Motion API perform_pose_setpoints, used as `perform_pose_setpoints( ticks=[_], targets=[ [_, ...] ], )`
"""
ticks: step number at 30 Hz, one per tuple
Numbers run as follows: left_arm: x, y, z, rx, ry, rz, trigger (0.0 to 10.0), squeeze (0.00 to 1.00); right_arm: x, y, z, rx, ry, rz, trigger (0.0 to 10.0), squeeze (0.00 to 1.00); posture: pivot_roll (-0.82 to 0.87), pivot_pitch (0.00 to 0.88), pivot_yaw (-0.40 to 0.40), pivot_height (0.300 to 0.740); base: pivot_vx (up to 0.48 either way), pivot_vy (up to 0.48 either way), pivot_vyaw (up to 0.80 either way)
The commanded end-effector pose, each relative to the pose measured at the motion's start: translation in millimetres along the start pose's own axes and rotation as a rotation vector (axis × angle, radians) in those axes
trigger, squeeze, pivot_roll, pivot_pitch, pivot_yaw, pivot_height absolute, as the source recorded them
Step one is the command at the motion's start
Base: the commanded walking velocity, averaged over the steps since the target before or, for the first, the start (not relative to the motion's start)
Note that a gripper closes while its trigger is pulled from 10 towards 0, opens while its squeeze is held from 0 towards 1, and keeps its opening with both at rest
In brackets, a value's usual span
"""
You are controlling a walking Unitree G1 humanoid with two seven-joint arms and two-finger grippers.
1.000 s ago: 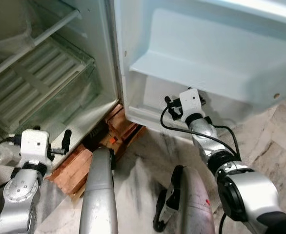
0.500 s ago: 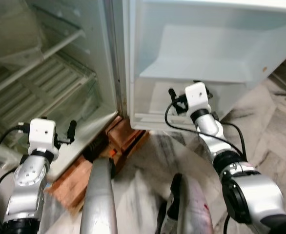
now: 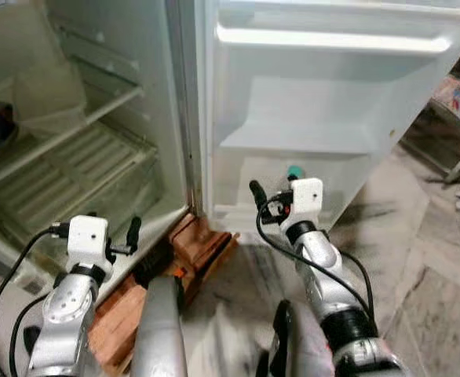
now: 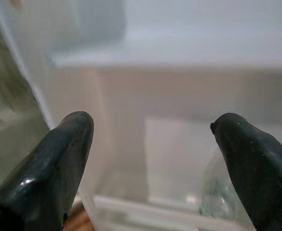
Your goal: Restocking fridge
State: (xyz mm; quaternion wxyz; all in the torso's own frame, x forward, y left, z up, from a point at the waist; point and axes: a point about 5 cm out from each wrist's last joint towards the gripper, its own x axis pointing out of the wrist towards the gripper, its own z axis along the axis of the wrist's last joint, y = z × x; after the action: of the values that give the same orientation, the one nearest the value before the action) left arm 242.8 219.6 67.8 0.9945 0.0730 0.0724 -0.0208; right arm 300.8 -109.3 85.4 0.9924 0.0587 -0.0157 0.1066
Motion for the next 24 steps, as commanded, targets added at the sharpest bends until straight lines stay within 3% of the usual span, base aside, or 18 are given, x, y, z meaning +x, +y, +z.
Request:
perform_pose_setpoints(
  ticks=[1, 4, 6, 7, 10, 14, 16, 20, 22, 24],
  targets=[
    [1.5, 4.3, 2.0, -0.006, -0.012, 0.028, 10.0, 0.00, -1.8, -2.6, 14.3, -0.008, -0.071, -0.020, 10.0, 0.00, 0.16, 0.000, -0.050, 0.592, 0.000, 0.000, 0.00],
    [5.2, 1.9, 3.2, -0.026, -0.014, 0.017, 10.0, 0.00, -3.0, -5.4, 19.6, 0.013, -0.062, -0.083, 10.0, 0.00, 0.15, 0.000, -0.054, 0.612, 0.000, 0.000, 0.00],
    [7.2, -1.9, 4.3, -0.044, -0.009, -0.001, 10.0, 0.00, -2.9, -10.1, 21.4, -0.022, -0.066, -0.108, 10.0, 0.00, 0.16, 0.000, -0.066, 0.622, 0.000, 0.000, 0.00],
    [8.7, -4.3, 6.3, -0.027, -0.017, -0.004, 10.0, 0.00, -6.1, -20.9, 21.6, -0.005, -0.043, -0.173, 10.0, 0.00, 0.16, 0.000, -0.070, 0.632, 0.000, 0.000, 0.00],
    [8.9, -4.6, 5.4, -0.032, -0.014, 0.005, 10.0, 0.00, -13.0, -33.1, 20.8, -0.024, -0.019, -0.201, 10.0, 0.00, 0.15, 0.000, -0.064, 0.652, 0.000, 0.000, 0.00],
    [9.1, -8.2, 4.9, -0.050, -0.012, -0.051, 10.0, 0.00, -15.6, -40.6, 24.3, -0.028, -0.019, -0.239, 10.0, 0.00, 0.15, 0.000, -0.072, 0.672, 0.000, 0.000, 0.00],
    [9.4, -7.4, 6.1, -0.064, -0.020, -0.019, 10.0, 0.00, -17.3, -46.5, 23.5, -0.019, -0.003, -0.280, 10.0, 0.00, 0.15, 0.000, -0.076, 0.692, 0.000, 0.000, 0.00],
    [8.9, -7.1, 6.1, -0.066, -0.022, -0.007, 10.0, 0.00, -17.7, -46.0, 22.6, -0.026, -0.001, -0.268, 10.0, 0.00, 0.15, 0.000, -0.078, 0.707, 0.000, 0.000, 0.00],
    [7.1, -3.1, 5.8, -0.008, -0.044, 0.054, 10.0, 0.00, -16.8, -42.8, 23.9, -0.075, 0.001, -0.219, 10.0, 0.00, 0.15, 0.000, -0.078, 0.727, 0.000, 0.000, 0.00],
    [6.7, -2.6, 4.0, -0.026, -0.029, 0.055, 10.0, 0.00, -17.3, -43.3, 24.6, -0.096, 0.009, -0.207, 10.0, 0.00, 0.15, 0.000, -0.078, 0.740, 0.000, 0.000, 0.00]
  ],
)
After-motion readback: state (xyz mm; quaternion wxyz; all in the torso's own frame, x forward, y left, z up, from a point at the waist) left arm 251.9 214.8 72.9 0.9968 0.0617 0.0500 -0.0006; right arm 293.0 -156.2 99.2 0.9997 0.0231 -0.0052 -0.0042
